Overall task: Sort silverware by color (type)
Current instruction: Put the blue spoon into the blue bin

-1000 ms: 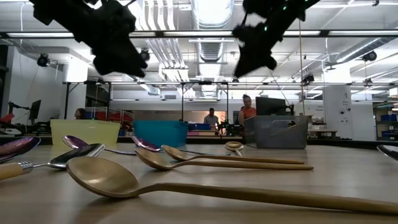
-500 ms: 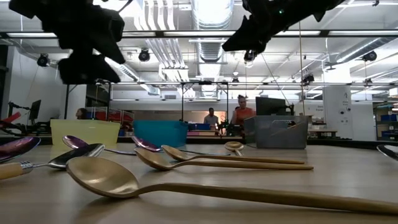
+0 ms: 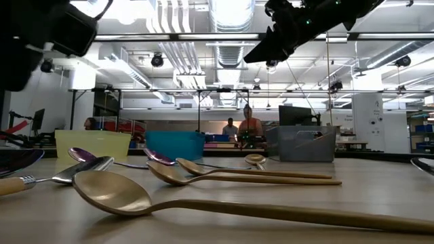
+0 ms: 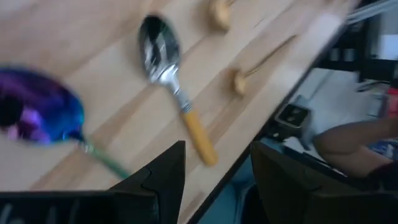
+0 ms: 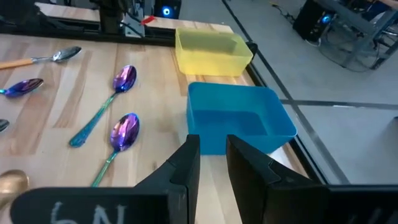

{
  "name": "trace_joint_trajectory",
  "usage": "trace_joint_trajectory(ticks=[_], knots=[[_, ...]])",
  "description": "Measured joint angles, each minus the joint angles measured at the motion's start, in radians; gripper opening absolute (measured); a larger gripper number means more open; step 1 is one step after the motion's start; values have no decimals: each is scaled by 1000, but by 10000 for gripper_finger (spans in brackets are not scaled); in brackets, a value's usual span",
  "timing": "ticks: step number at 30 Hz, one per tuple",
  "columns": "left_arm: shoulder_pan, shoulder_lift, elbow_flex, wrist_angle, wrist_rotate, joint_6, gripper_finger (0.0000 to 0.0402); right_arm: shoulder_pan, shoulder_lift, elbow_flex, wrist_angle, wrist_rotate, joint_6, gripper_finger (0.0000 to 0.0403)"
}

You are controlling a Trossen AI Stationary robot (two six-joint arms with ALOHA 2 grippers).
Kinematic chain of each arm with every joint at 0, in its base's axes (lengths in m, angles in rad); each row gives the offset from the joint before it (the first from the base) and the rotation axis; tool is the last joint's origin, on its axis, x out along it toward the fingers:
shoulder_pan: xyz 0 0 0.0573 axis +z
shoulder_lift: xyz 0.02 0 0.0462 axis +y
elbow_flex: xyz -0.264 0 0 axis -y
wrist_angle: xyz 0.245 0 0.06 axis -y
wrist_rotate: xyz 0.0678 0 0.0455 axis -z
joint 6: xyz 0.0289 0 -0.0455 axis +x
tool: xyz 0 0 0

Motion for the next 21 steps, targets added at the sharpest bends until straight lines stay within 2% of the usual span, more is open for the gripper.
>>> trace_joint_trajectory(ticks=[8,12,16,21], knots=[[-66,127,269,-409,54,-64,162,-2,0,1,1,1,0,68],[-94,195,397,-591,-6,-105,162,-2,0,0,0,1,0,68],[-111,256,466,-666,-43,-146,162,-2,0,0,0,1,-1,68],[-120,317,502,-668,-53,-201,162,-2,0,0,0,0,-2,68]])
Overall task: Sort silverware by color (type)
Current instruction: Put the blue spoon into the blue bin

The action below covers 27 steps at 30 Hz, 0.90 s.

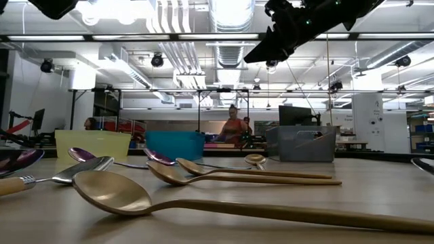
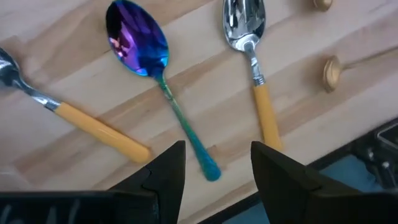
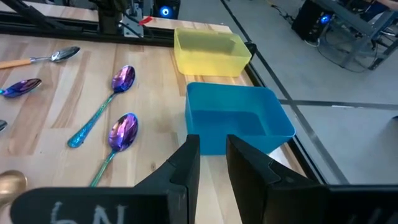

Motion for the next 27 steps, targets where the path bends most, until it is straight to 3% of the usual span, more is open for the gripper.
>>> trace_joint_trajectory(ticks=[12,20,27], knots=[[-74,95,19,-2,-165,-112,162,0,0,-1,-8,-1,3,68],[-79,99,-36,-25,-166,-126,162,0,0,-1,-7,-1,3,68],[-88,99,-130,118,-121,-149,162,0,0,-1,-8,-1,3,68]])
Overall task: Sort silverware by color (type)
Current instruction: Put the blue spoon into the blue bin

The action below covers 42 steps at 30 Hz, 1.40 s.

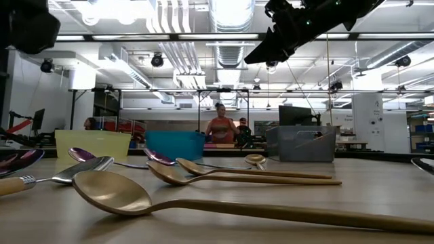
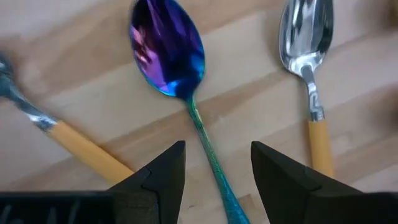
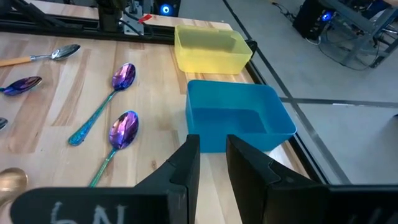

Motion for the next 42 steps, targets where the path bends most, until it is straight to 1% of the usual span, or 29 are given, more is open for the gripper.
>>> trace_joint_trajectory(ticks=[3,7,12,13,17,19,27,31,41,42], knots=[[-2,0,-23,33,0,-6,162,0,0,0,0,0,0,68],[-3,0,-43,36,0,-23,162,0,0,0,0,0,0,68],[-3,49,-45,87,3,-18,162,0,0,0,0,0,0,68],[-4,61,-45,101,9,-15,162,0,0,0,0,0,0,68],[-4,115,-43,113,85,1,162,0,0,0,0,0,0,68],[-5,127,-40,113,99,6,162,0,0,0,0,0,0,68],[-6,136,-39,112,100,11,157,0,0,0,1,0,0,68],[-6,138,-40,106,101,11,130,0,0,0,0,0,0,68],[-6,139,-41,75,101,-15,15,0,0,0,0,0,0,68],[-6,139,-41,76,101,-15,9,0,0,0,0,0,0,68]])
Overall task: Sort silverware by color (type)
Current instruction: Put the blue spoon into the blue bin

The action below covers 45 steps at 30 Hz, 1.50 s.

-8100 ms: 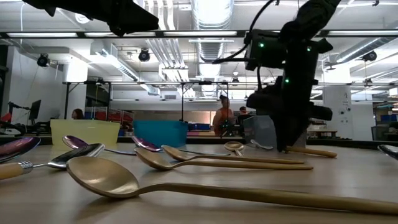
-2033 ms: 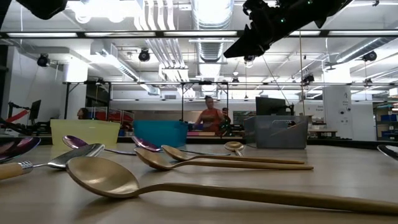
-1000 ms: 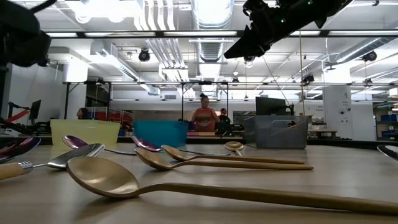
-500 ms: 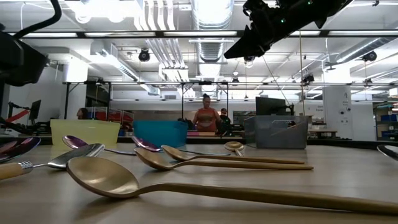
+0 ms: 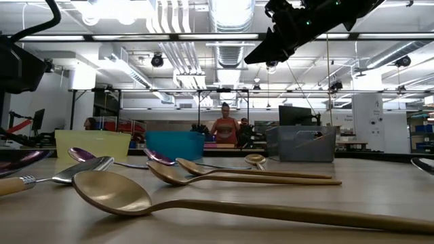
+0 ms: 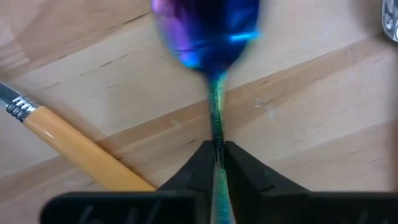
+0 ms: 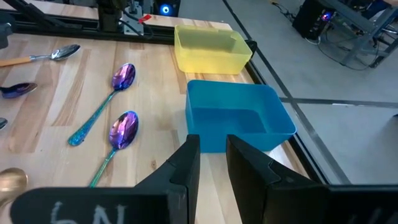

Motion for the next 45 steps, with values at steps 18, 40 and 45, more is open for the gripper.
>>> trace_joint_trajectory(ticks=[18,40,45], knots=[[15,-169,-5,-22,-87,19,1,0,0,0,-1,0,-1,68],[655,-579,-2,-79,-225,964,0,0,0,0,-48,0,13,68],[973,-591,-2,-61,-83,1219,0,0,0,0,-90,0,32,68]])
